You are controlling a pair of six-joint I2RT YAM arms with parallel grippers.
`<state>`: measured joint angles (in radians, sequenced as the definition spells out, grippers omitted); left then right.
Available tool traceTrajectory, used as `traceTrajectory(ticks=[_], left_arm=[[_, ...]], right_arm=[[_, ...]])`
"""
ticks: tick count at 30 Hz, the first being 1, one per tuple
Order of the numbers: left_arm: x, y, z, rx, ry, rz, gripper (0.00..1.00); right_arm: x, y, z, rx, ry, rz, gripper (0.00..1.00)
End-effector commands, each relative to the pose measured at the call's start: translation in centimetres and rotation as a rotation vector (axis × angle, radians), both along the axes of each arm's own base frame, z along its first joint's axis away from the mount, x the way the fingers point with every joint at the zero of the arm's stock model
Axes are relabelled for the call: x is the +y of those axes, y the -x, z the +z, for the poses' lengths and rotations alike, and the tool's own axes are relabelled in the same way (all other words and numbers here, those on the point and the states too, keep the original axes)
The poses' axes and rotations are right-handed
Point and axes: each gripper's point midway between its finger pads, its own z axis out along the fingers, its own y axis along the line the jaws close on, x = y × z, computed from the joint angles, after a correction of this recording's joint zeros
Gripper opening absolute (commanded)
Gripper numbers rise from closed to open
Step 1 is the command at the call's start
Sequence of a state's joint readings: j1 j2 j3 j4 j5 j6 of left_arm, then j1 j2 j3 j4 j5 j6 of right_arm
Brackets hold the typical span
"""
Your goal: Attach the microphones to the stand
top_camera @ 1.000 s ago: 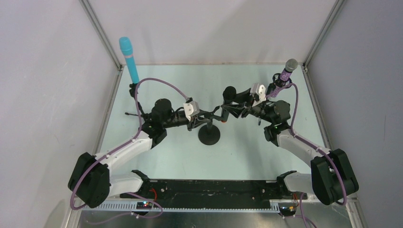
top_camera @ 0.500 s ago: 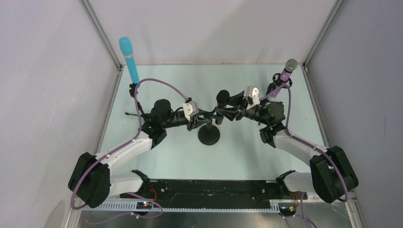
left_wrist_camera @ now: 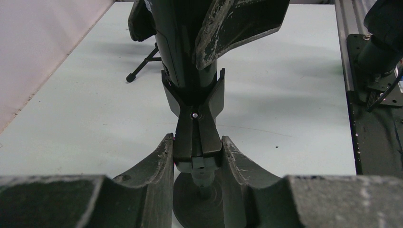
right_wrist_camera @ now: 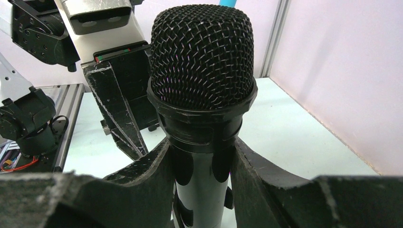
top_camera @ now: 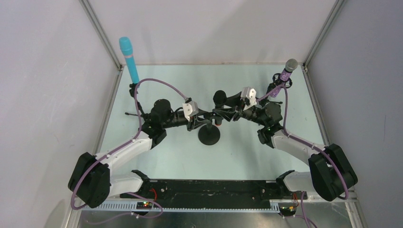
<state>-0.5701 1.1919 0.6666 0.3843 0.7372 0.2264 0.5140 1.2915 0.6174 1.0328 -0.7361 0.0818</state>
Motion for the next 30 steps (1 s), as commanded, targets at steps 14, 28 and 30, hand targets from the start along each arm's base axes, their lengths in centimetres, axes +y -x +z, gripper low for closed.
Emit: traceTrajectory(ticks=[14,28,30], left_arm=[[-0.1,0.2,-0.6,0.045,-0.010,-0.004,0.54],[1.0,-0.1,1.3,-0.030,0.015,0.074,1.00],[1.3,-0.3,1.7,-0.042,0.019,0.093,1.00]], right_arm=[[0.9,0.6,3.0,-0.099,-0.053,0.024,0.01],[1.0,0.5,2.8,-0.091,-0.058,0.030,0.22],[1.0,0.5,2.9,-0.091,-0.060,0.029,0.31]])
